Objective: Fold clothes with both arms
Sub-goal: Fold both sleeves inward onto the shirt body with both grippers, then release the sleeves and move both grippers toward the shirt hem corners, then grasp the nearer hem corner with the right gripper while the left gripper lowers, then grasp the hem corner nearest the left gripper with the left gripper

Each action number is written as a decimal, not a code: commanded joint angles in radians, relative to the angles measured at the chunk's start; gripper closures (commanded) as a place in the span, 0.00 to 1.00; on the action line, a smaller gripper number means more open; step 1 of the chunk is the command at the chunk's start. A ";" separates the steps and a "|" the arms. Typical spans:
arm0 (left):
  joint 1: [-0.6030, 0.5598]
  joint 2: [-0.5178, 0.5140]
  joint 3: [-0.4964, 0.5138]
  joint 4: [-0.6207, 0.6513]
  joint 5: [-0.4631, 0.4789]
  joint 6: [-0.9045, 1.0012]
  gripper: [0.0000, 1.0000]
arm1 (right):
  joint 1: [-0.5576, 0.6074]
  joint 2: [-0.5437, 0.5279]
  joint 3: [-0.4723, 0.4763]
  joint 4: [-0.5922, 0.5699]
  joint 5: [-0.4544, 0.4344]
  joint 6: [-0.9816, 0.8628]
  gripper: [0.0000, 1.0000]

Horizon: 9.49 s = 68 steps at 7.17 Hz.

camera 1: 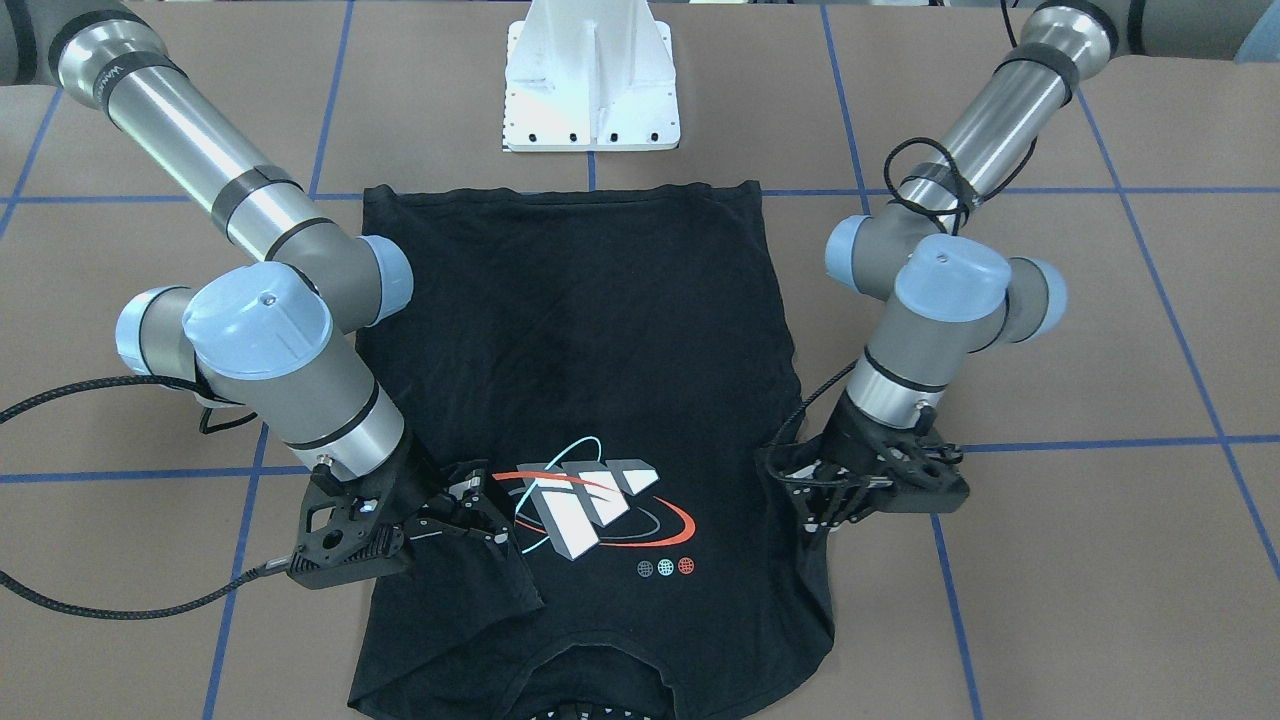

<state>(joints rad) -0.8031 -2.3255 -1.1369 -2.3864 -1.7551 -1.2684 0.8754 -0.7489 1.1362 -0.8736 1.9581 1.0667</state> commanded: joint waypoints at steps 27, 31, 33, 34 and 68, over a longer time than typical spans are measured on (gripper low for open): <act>0.042 0.730 -0.690 -0.347 -0.296 -0.174 0.00 | -0.493 -0.845 0.780 -0.131 0.168 0.360 0.15; 0.042 0.730 -0.690 -0.347 -0.296 -0.172 0.00 | -0.497 -0.840 0.771 -0.134 0.176 0.360 0.35; 0.042 0.732 -0.687 -0.347 -0.296 -0.171 0.00 | -0.493 -0.845 0.780 -0.133 0.180 0.360 0.85; 0.042 0.732 -0.687 -0.347 -0.296 -0.169 0.00 | -0.493 -0.845 0.780 -0.133 0.180 0.360 0.91; 0.622 0.755 -0.735 -0.195 0.066 -0.482 0.71 | -0.319 -0.828 0.910 -0.119 0.389 0.450 1.00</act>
<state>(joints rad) -0.1795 -1.5725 -1.8699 -2.5834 -1.6901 -1.7490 0.5557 -1.5770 2.0456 -0.9936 2.3422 1.5171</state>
